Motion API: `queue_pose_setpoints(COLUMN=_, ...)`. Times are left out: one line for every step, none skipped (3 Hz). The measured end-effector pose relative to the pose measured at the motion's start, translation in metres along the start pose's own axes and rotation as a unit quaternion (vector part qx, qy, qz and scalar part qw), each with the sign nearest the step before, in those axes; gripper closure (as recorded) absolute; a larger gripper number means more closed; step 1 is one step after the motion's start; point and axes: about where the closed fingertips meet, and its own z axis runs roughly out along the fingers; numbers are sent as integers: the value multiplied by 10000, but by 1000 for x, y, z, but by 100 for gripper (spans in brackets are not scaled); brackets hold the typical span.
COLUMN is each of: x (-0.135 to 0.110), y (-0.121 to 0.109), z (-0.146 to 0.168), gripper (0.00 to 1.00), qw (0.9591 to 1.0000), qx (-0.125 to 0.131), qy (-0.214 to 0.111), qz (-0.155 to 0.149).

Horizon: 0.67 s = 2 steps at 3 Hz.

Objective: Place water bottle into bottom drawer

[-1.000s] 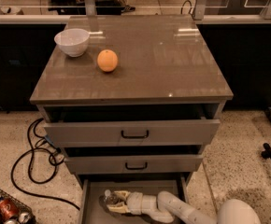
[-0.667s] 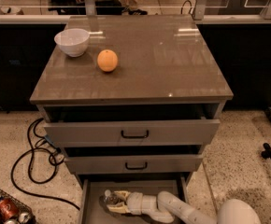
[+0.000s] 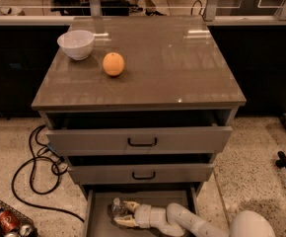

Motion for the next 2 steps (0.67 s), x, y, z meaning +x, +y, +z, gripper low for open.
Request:
queue_pose_setpoints(x=0, y=1, z=2, gripper=0, qw=10000, qx=-15, qy=-7, qz=4)
queue_pose_setpoints(x=0, y=1, z=2, gripper=0, qw=10000, qx=-15, qy=-7, qz=5)
